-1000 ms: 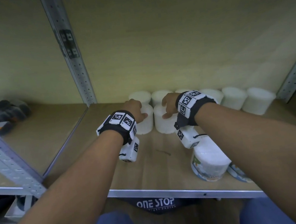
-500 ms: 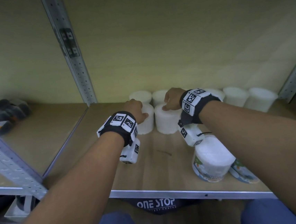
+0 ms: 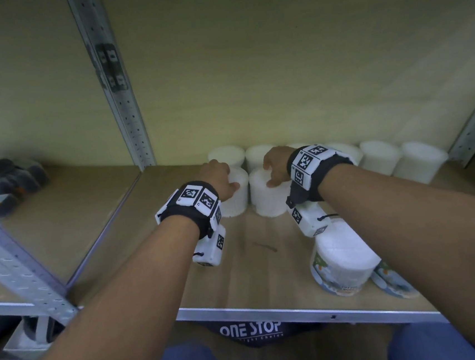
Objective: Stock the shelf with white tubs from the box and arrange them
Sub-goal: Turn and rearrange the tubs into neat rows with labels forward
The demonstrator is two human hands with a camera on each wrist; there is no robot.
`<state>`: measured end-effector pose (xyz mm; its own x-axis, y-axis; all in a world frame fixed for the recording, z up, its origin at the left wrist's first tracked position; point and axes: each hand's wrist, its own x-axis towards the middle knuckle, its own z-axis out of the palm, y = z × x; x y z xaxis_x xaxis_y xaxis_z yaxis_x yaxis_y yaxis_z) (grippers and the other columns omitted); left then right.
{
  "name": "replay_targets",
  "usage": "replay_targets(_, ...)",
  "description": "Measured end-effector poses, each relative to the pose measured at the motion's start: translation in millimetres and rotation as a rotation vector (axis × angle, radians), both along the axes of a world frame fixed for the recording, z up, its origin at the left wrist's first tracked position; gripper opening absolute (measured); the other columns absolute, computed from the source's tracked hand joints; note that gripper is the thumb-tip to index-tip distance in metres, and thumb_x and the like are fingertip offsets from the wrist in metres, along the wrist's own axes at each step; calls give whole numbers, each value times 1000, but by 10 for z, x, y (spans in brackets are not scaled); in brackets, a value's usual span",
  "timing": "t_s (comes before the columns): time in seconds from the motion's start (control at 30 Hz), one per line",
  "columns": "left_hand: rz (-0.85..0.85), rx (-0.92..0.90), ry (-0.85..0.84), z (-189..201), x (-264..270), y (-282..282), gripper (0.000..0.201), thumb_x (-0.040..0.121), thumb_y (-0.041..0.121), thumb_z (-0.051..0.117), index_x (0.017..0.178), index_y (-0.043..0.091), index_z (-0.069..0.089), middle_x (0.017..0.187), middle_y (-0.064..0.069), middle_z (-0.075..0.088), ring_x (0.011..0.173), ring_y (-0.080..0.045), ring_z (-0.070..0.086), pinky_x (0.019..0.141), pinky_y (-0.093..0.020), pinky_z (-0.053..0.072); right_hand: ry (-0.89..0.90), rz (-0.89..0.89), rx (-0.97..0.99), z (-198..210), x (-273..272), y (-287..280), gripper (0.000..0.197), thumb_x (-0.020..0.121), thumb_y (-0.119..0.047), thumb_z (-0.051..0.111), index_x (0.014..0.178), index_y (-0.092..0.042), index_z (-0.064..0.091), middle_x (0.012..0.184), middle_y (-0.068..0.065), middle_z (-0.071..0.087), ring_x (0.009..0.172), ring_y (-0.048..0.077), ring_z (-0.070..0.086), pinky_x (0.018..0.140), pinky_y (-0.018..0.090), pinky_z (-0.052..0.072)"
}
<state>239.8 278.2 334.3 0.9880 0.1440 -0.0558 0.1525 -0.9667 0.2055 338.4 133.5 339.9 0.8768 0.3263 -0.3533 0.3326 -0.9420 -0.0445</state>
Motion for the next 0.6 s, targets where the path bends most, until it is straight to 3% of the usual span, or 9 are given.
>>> replay_targets(0.1,-1,5,-4,4,3,1,53,94,37,52,137,6,45,140,-16,42,129,-31,42,106,-36,37,-58,58,17,136,-156,-30,50,86,-7,66,133,-9,53,140,9,51,126,25,53,92,21,44)
replay_targets(0.17,0,7,-3,3,10,1,53,94,38,52,136,6,46,139,-17,43,128,-31,44,106,-36,38,-3,63,77,194,-228,-29,53,85,1,64,135,-10,51,141,10,51,127,25,51,86,20,43)
replay_targets(0.27,0,12,-6,-3,14,0,53,93,38,54,136,6,47,139,-17,44,127,-32,45,105,-37,39,17,65,71,216,-256,-11,53,86,4,60,136,-10,50,140,12,51,127,28,51,93,25,45)
replay_targets(0.37,-4,6,-2,-6,19,4,54,93,37,55,137,7,46,140,-16,43,128,-31,44,105,-37,39,-85,90,10,241,-289,51,45,90,-14,57,135,-7,52,136,12,54,122,28,55,98,32,47)
replay_targets(0.43,-4,0,1,-2,23,7,53,93,37,54,136,7,47,139,-16,43,127,-31,45,105,-37,39,-123,88,-12,196,-233,85,49,90,-34,58,131,-7,53,132,10,57,114,26,58,93,33,49)
replay_targets(0.5,-4,-3,2,0,23,8,53,93,37,54,136,6,47,138,-17,43,127,-31,45,105,-38,39,-96,82,-37,168,-190,111,49,85,-48,62,114,-8,61,117,8,63,88,20,59,73,28,52)
replay_targets(0.57,-7,-4,2,-1,24,12,54,94,37,54,137,7,46,139,-16,43,127,-31,44,106,-38,39,-65,62,-57,122,-145,123,41,84,-51,62,75,-11,57,82,6,60,61,15,48,51,21,37)
replay_targets(0.6,-8,-6,2,-4,24,16,54,94,37,54,138,7,45,140,-16,42,128,-31,43,106,-38,39,-69,57,-78,66,-68,134,45,83,-52,63,63,-14,49,68,3,53,54,13,44,48,21,33)
